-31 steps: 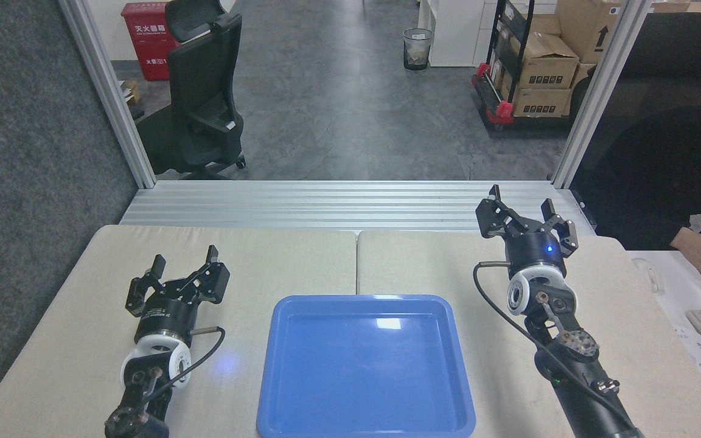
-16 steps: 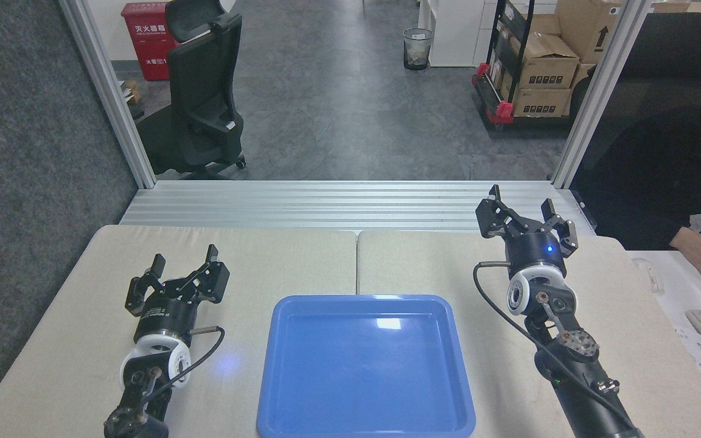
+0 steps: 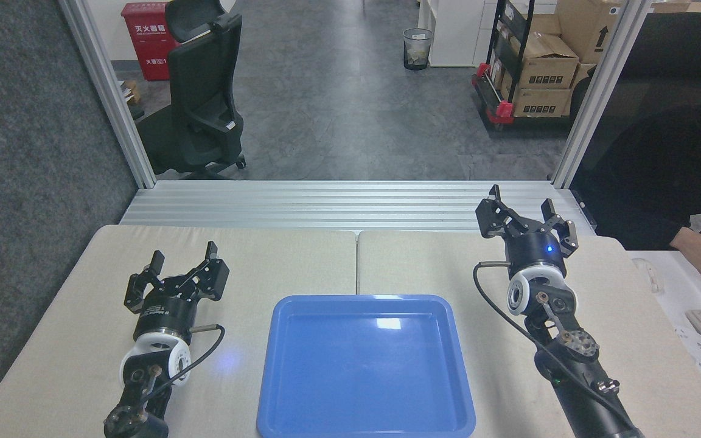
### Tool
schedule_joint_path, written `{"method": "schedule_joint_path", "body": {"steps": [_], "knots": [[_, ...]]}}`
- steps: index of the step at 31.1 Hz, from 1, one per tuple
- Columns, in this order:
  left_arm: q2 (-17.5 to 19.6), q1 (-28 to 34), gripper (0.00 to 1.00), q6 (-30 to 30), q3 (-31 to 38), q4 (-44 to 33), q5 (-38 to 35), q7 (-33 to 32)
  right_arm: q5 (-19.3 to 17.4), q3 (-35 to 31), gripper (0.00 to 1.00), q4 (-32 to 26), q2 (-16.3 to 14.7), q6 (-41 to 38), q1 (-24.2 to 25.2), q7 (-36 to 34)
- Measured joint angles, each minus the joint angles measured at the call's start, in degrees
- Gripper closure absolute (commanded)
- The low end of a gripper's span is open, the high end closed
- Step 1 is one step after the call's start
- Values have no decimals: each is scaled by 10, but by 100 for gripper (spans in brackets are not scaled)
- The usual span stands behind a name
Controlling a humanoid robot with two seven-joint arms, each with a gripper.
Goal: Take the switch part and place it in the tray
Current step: 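Lower the left gripper toward the table near the robot and open it, then move the open left gripper down over the white-orange switch part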
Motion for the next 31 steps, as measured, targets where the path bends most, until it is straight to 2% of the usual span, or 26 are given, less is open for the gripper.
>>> {"method": "schedule_joint_path", "body": {"steps": [8, 19, 21, 26, 31], "knots": [[0, 12, 0, -2, 0, -13, -29, 3, 0, 0, 0, 0, 0, 0, 0, 0], [-6, 111, 0, 0, 0, -56, -116, 30, -1, 0, 0, 0, 0, 0, 0, 0], [-7, 125, 0, 10, 0, -57, -123, 40, -1, 0, 0, 0, 0, 0, 0, 0], [-7, 141, 0, 78, 0, -54, -137, 58, -1, 0, 0, 0, 0, 0, 0, -1], [-7, 158, 0, 107, 0, -47, -144, 71, -1, 0, 0, 0, 0, 0, 0, -1]]}}
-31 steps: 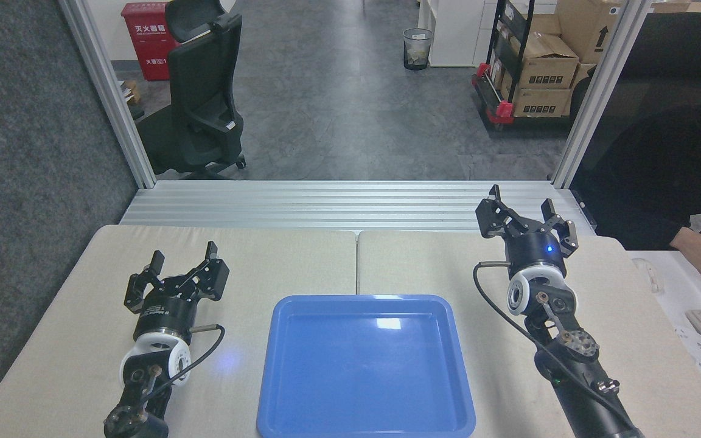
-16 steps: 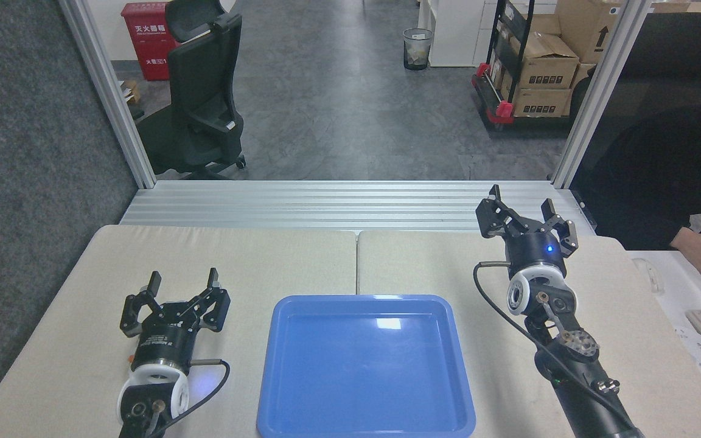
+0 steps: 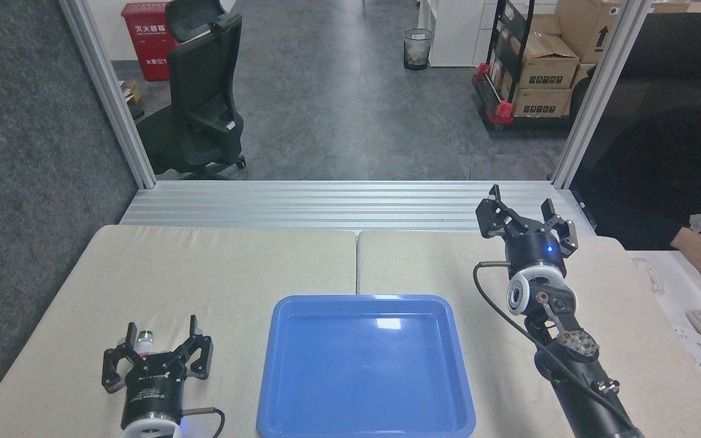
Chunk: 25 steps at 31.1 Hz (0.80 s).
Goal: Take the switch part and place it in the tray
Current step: 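Move the open left gripper down over the white-orange switch part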
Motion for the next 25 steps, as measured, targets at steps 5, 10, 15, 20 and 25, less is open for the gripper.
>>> {"method": "schedule_joint_path", "body": {"steps": [5, 10, 15, 20, 25], "knots": [[1, 10, 0, 7, 0, 8, -4, 4, 0, 0, 0, 0, 0, 0, 0, 0], [2, 15, 0, 9, 0, 24, -5, 5, 0, 0, 0, 0, 0, 0, 0, 0], [7, 18, 0, 10, 0, 47, -3, 5, 0, 0, 0, 0, 0, 0, 0, 0], [15, 14, 0, 12, 7, 65, 1, 5, 0, 0, 0, 0, 0, 0, 0, 0], [22, 7, 11, 12, 15, 80, 18, 5, 0, 0, 0, 0, 0, 0, 0, 0]]}}
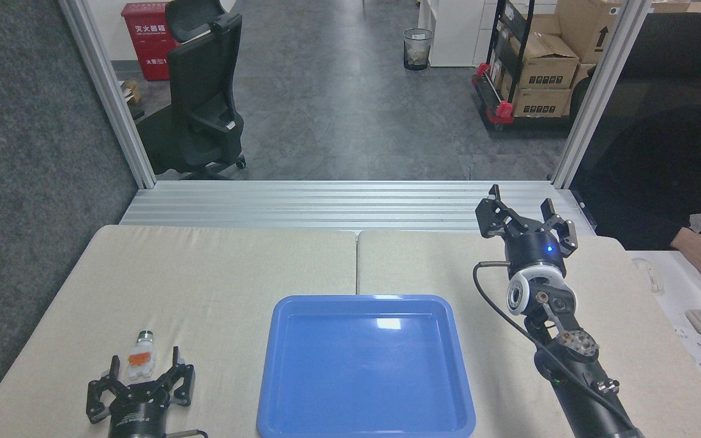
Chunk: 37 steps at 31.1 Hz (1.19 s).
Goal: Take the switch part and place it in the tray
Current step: 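Move the open left gripper down over the white-orange switch part, then close the left gripper on the switch part and lift it, then carry the held switch part over the blue tray with the left gripper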
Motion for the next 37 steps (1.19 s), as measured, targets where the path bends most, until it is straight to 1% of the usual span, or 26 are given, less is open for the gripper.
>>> {"method": "schedule_joint_path", "body": {"steps": [1, 2, 3, 4, 5, 7, 8, 9, 10, 12, 14, 17, 18, 22, 26, 30, 37], "knots": [[1, -1, 16, 0, 1, 3, 5, -1, 0, 0, 0, 0, 0, 0, 0, 0], [3, -2, 28, 0, 2, 5, 8, -2, 0, 0, 0, 0, 0, 0, 0, 0], [4, -3, 43, 0, 4, 7, 12, -4, 0, 0, 0, 0, 0, 0, 0, 0], [5, -4, 55, 0, 5, 10, 15, -6, 0, 0, 0, 0, 0, 0, 0, 0], [6, -4, 62, 0, 6, 12, 18, -10, 0, 0, 0, 0, 0, 0, 0, 0], [8, -6, 64, -3, 7, 16, 23, -16, 0, 0, 0, 0, 0, 0, 0, 0], [10, -6, 66, -6, 8, 17, 25, -18, 0, 0, 0, 0, 0, 0, 0, 0], [11, -6, 69, -9, 9, 19, 26, -20, 0, 0, 0, 0, 0, 0, 0, 0], [12, -6, 71, -12, 10, 20, 27, -22, 0, 0, 0, 0, 0, 0, 0, 0], [14, -6, 71, -19, 11, 22, 28, -26, 0, 0, 0, 0, 0, 0, 0, 0], [15, -7, 75, -24, 12, 24, 29, -30, 0, 0, 0, 0, 0, 0, 0, 0], [17, -7, 76, -27, 14, 26, 30, -36, 0, 0, 0, 0, 0, 0, 0, 0], [18, -7, 78, -28, 14, 26, 30, -39, 0, 0, 0, 0, 0, 0, 0, 0], [22, -7, 79, -29, 17, 18, 32, -52, 0, 0, 0, 0, 0, 0, 0, 0], [27, -12, 85, -35, 21, -12, 33, -62, 0, 0, 0, 0, 1, 0, 0, 0], [28, -17, 87, -60, 19, -54, 34, -83, 1, 0, 0, 0, 1, 0, 0, 0], [2, -20, 87, -76, -21, -119, 32, -102, 1, 0, 0, 0, 1, 0, 0, 0]]}}
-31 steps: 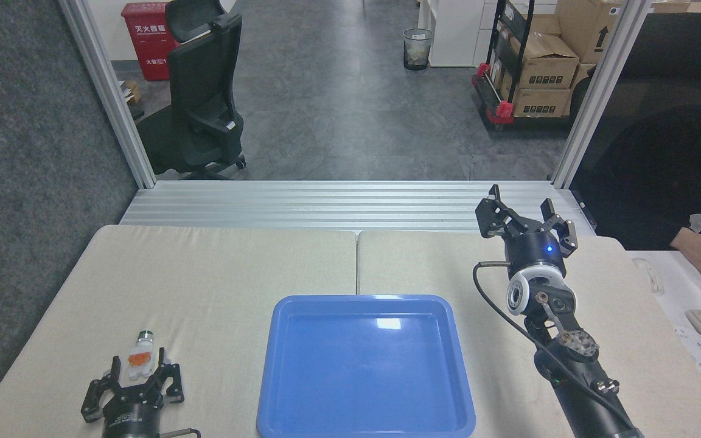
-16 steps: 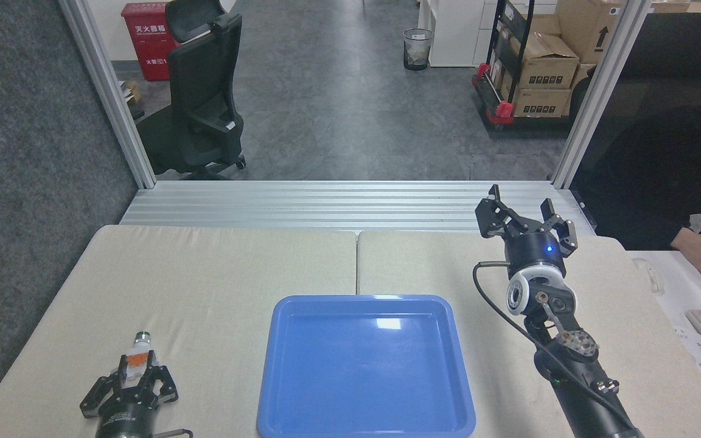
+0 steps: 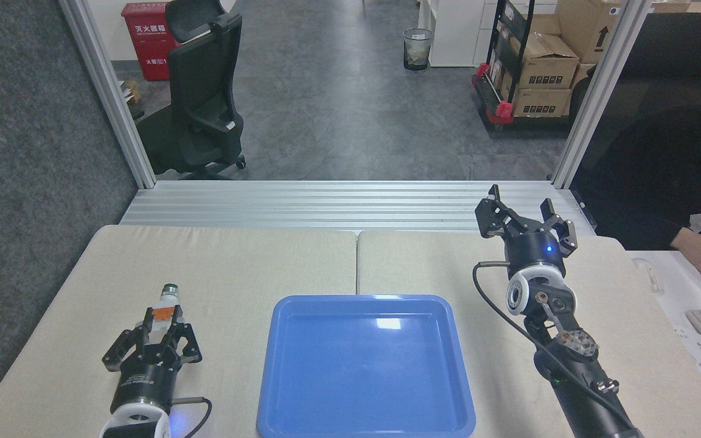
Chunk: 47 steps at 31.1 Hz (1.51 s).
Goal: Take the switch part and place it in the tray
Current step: 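Carry the held switch part over the blue tray with the left gripper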
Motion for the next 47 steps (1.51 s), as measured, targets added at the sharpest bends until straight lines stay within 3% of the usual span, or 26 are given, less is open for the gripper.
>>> {"method": "schedule_joint_path", "body": {"steps": [16, 32, 36, 37, 38, 39, 40, 44, 47], "knots": [[-67, 10, 86, 7, -185, -43, -14, -6, 0, 0, 0, 0, 0, 0, 0, 1], [-93, 30, 79, 46, -281, -22, -56, -60, 0, 0, 0, 0, 0, 0, 0, 1], [-97, 32, 68, 52, -294, -18, -59, -62, 0, 0, 0, 0, 0, 0, 0, 1], [-97, 32, 60, 54, -296, -16, -60, -63, 0, 0, 0, 0, 0, 0, 0, 1], [-98, 32, 48, 56, -299, -15, -61, -63, 0, 0, 0, 0, 0, 0, 0, 1], [-99, 32, 28, 58, -301, -14, -61, -63, 0, 0, 0, 0, 0, 0, 0, 1], [-99, 33, 17, 59, -304, -13, -62, -63, 0, 0, 0, 0, 0, 0, 0, 1], [-101, 33, 2, 71, -311, -10, -63, -64, 0, 0, 0, 0, 0, 0, 0, 1], [-102, 33, 0, 83, -315, -9, -63, -64, 0, 0, 0, 0, 0, 0, 0, 1]]}}
